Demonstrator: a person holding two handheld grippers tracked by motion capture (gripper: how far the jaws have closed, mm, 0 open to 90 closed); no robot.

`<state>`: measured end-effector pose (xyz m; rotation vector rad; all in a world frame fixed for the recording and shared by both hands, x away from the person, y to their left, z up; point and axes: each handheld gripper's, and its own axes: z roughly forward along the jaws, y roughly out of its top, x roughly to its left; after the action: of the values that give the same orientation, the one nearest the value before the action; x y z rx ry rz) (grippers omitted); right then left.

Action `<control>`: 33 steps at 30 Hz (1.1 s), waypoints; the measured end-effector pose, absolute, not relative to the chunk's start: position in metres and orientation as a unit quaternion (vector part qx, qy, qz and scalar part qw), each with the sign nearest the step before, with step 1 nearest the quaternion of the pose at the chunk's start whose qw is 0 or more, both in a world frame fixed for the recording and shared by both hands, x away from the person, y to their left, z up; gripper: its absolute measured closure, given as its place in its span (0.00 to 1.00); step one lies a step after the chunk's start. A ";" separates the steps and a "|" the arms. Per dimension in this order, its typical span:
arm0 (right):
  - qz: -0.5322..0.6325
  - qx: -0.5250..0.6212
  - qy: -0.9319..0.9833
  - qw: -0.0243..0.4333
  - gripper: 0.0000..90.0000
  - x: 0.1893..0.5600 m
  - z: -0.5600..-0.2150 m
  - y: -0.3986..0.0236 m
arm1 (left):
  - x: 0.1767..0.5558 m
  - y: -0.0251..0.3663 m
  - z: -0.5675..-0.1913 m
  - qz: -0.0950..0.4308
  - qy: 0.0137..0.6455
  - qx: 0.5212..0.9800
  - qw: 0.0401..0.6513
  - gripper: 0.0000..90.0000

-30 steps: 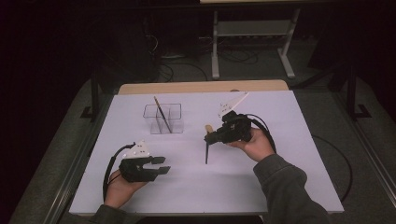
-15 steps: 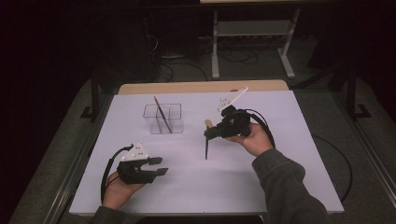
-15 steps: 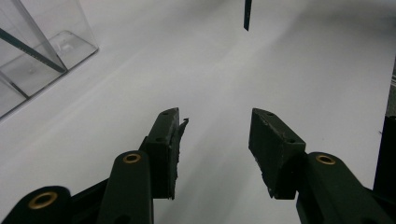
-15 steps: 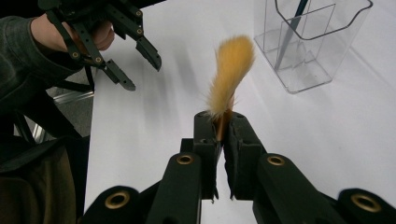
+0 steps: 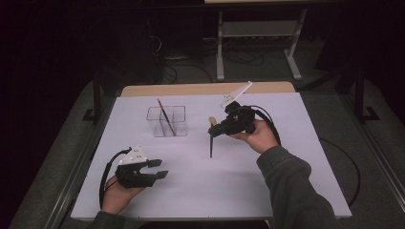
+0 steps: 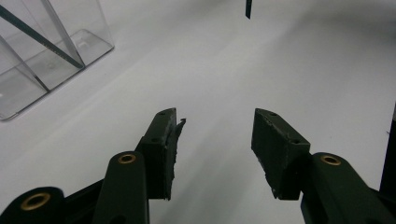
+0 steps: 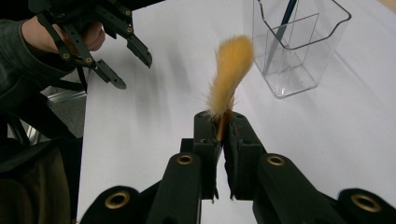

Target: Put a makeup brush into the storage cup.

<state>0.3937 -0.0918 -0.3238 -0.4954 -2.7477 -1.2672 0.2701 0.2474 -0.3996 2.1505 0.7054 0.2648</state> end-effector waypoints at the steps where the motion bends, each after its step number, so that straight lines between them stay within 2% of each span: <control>1: -0.415 -0.158 -0.895 0.036 0.92 0.395 -0.323 -0.091 | 0.270 0.247 -0.399 0.105 0.281 0.858 0.417 0.56; 33: -0.403 -0.148 -0.903 0.023 0.92 0.416 -0.293 -0.071 | 0.269 0.256 -0.397 0.116 0.290 0.849 0.425 0.49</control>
<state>0.4164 -0.0707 -0.2926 -0.4575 -2.7954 -1.2493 0.2689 0.2560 -0.3967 2.1236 0.7262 0.2907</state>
